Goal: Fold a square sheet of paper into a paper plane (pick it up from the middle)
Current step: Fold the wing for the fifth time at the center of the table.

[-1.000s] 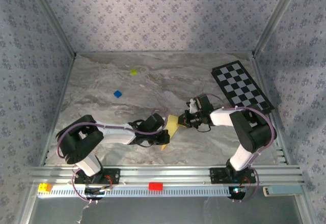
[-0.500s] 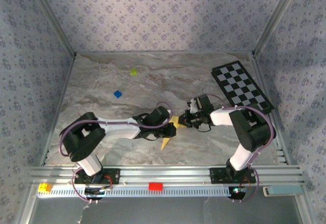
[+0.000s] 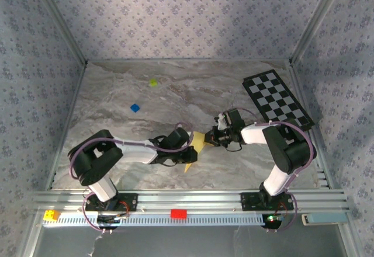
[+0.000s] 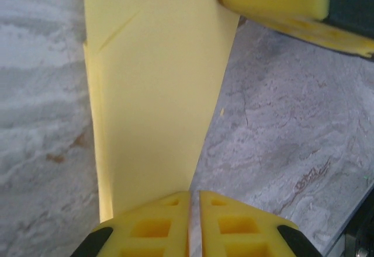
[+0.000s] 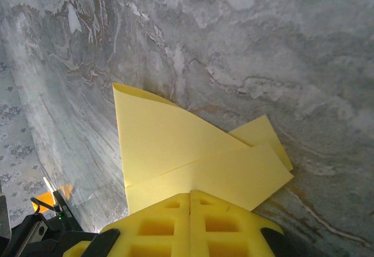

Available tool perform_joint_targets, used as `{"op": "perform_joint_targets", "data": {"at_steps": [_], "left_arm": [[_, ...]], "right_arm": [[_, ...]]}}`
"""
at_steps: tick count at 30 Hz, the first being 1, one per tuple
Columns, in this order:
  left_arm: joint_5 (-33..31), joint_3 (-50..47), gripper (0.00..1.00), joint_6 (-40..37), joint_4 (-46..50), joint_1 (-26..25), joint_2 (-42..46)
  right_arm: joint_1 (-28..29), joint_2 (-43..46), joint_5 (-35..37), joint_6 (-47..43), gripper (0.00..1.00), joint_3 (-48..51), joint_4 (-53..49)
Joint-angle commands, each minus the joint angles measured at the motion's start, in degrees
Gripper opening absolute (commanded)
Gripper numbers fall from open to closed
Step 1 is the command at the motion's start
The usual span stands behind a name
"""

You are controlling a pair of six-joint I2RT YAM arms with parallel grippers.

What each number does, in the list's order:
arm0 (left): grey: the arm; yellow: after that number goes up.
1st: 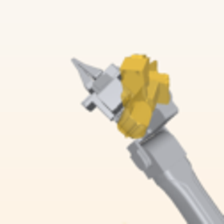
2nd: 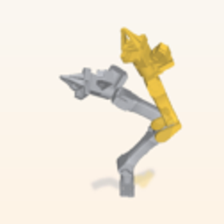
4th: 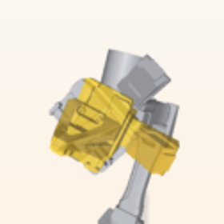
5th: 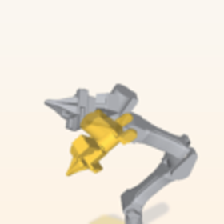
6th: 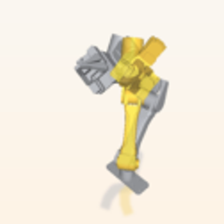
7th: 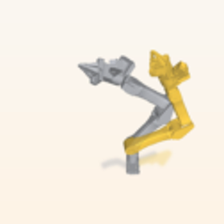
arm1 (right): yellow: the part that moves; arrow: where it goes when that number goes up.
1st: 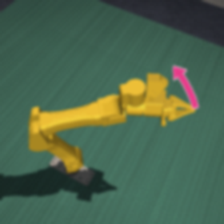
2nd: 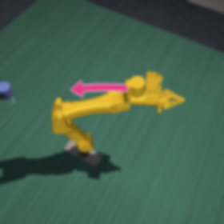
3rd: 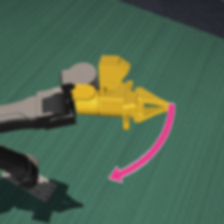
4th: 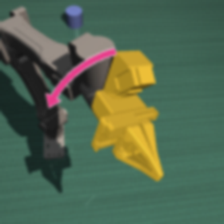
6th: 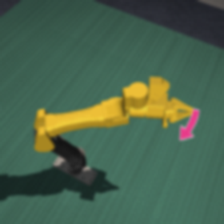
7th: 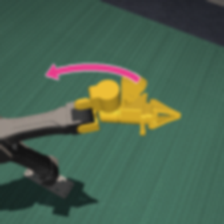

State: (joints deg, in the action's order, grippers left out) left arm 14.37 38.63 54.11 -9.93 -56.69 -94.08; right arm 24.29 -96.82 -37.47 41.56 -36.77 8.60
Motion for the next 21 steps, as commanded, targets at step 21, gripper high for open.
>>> {"op": "perform_joint_targets", "data": {"at_steps": [21], "left_arm": [[-2.58, -3.28, 0.05, -0.31, 6.26, -1.32, 6.74]], "right_arm": [[-1.35, -1.65, 2.49, -1.44, 0.01, 0.04, -2.60]]}}
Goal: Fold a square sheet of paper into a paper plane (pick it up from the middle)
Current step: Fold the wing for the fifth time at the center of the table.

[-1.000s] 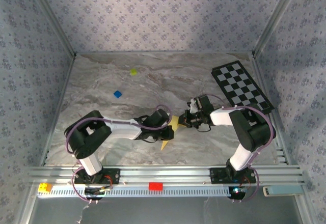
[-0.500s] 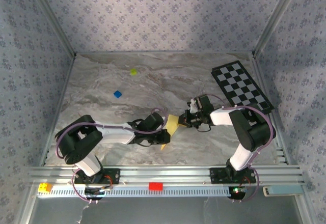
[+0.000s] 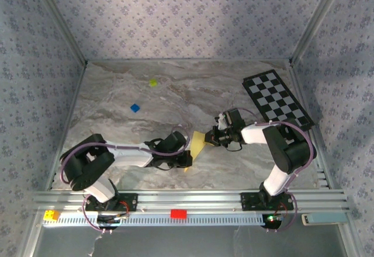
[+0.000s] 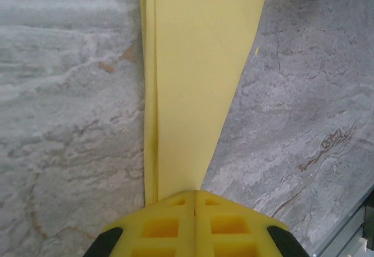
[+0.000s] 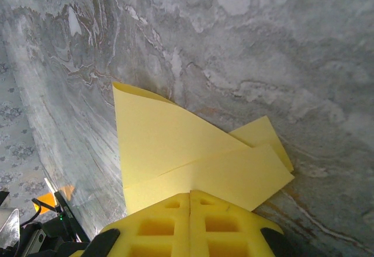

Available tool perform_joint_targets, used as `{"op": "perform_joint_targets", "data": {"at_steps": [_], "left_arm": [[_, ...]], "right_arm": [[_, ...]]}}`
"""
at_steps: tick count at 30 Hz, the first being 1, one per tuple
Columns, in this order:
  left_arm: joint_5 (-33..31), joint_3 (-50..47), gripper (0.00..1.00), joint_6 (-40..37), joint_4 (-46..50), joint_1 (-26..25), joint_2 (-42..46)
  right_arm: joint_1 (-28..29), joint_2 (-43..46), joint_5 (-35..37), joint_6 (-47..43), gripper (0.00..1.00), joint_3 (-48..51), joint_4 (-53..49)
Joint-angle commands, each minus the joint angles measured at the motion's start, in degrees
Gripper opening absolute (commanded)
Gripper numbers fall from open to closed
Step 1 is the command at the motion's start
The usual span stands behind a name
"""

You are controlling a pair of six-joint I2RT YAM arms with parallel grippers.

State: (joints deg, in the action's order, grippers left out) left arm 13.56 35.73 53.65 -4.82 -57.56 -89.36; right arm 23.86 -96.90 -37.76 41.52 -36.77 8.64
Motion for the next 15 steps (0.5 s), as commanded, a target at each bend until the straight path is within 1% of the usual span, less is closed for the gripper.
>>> {"op": "perform_joint_targets", "data": {"at_steps": [1, 6, 9, 13, 15], "left_arm": [[-1.94, 0.04, 0.05, 0.01, 0.59, -0.40, 2.39], [-3.34, 2.71, 0.05, -0.56, -1.98, -0.36, 2.65], [-3.33, 3.69, 0.05, -0.83, -3.89, 0.32, 0.46], [-1.62, 6.13, 0.07, -1.26, -5.59, 1.04, -3.08], [-1.38, 6.93, 0.07, -0.97, -5.36, 0.91, -4.65]], "right_arm": [[-1.00, -1.53, 2.78, -1.38, 0.01, -0.05, -2.79], [-1.24, -0.46, 3.19, -1.49, 0.01, -0.07, -3.81], [-1.16, -0.20, 3.48, -1.26, 0.01, 0.36, -3.36], [-1.13, -0.64, 3.39, -1.25, 0.01, 0.56, -3.18], [-1.14, -0.63, 3.33, -1.24, 0.01, 0.57, -3.17]]}}
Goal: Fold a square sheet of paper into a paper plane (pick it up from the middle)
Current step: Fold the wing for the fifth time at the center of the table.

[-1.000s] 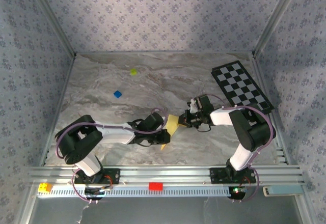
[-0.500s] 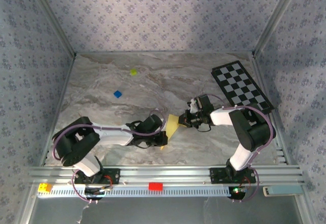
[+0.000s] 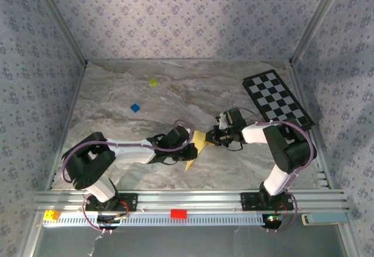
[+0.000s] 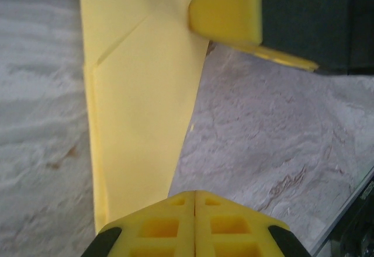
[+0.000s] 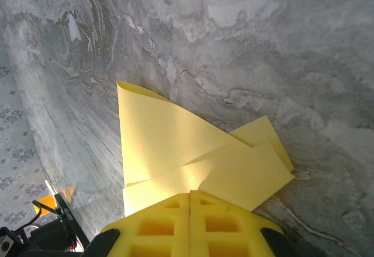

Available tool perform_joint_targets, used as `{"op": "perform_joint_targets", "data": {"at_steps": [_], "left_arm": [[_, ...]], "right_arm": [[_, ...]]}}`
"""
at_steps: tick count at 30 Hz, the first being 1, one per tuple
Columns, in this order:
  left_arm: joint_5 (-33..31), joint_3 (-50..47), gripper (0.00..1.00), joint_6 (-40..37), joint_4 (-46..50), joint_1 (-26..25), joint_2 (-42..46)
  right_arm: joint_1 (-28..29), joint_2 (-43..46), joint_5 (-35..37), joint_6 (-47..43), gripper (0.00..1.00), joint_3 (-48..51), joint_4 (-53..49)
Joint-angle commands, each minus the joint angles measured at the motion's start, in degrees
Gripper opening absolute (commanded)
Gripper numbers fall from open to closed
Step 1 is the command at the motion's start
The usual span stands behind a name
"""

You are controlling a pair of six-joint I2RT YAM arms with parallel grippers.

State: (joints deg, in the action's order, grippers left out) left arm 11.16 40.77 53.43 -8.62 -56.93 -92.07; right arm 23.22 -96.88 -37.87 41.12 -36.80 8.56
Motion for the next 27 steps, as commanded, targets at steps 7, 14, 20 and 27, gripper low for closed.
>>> {"op": "perform_joint_targets", "data": {"at_steps": [7, 14, 20, 27], "left_arm": [[2.14, -2.92, 0.06, 1.79, -1.67, -0.57, -4.68], [0.94, -5.06, 0.05, 2.61, -2.30, -1.17, -3.58], [-1.60, -1.31, 0.04, 4.07, 0.06, -1.22, -4.35], [-4.95, -2.01, 0.03, 10.70, -3.96, -1.97, -6.88]], "right_arm": [[-0.63, -0.68, 3.73, -0.97, 0.01, 0.76, -3.21], [-0.74, -1.04, 2.96, -1.17, 0.01, 0.31, -2.72], [-0.65, 0.45, -0.45, -2.45, 0.08, -2.89, -3.74], [1.35, 12.73, 17.52, -6.49, 0.21, -7.79, -23.40]]}}
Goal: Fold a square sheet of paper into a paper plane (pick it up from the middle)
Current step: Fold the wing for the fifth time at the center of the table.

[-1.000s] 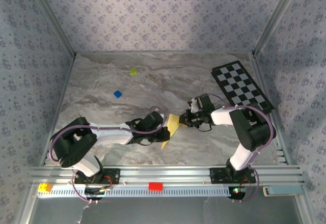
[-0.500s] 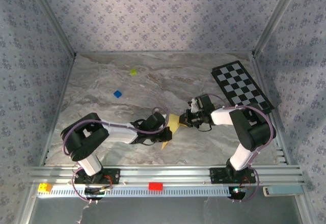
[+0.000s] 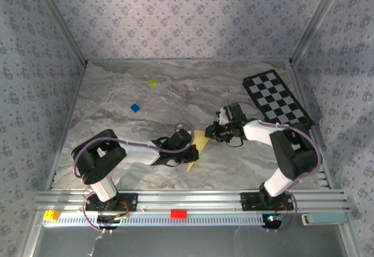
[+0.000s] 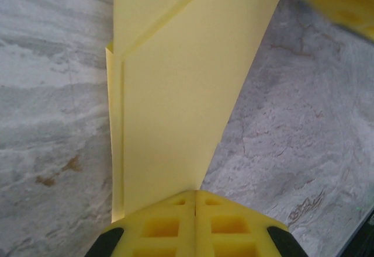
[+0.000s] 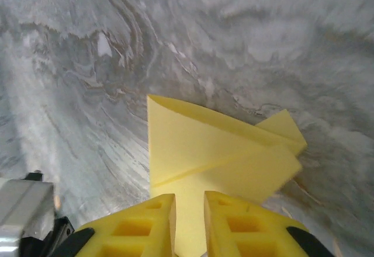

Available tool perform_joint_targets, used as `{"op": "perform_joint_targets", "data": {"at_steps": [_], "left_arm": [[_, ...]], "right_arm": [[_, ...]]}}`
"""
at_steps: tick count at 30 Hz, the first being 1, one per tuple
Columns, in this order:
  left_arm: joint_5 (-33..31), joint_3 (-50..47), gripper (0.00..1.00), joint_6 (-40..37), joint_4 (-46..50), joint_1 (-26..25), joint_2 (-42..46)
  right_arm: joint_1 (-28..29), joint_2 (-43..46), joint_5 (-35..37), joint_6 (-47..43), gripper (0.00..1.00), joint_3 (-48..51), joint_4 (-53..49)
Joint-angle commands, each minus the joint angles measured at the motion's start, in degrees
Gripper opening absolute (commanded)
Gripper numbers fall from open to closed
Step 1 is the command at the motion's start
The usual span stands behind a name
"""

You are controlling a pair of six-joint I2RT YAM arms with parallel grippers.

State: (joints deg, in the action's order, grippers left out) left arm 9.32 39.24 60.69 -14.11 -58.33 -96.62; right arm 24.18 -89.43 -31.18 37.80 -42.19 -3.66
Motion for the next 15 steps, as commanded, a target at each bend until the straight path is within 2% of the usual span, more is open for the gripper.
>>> {"op": "perform_joint_targets", "data": {"at_steps": [1, 5, 10, 15], "left_arm": [[-3.47, -0.53, 0.03, 4.13, 1.31, -0.73, -2.52], [-4.56, -0.94, 0.03, 6.07, -1.14, -1.56, -2.52], [-6.74, -1.02, 0.06, 7.38, -3.63, -2.31, -1.77], [-6.95, 0.11, 0.17, 5.64, -5.14, -2.32, 0.89]], "right_arm": [[-0.19, 7.22, 12.52, -2.78, 0.21, -1.55, -11.95], [-3.32, 13.89, 11.94, 0.32, 0.21, 4.50, -8.80], [-4.13, 19.55, 8.91, 2.98, 0.21, 10.32, -2.99], [-3.81, 20.11, 6.36, 3.89, 0.21, 11.92, -0.74]]}}
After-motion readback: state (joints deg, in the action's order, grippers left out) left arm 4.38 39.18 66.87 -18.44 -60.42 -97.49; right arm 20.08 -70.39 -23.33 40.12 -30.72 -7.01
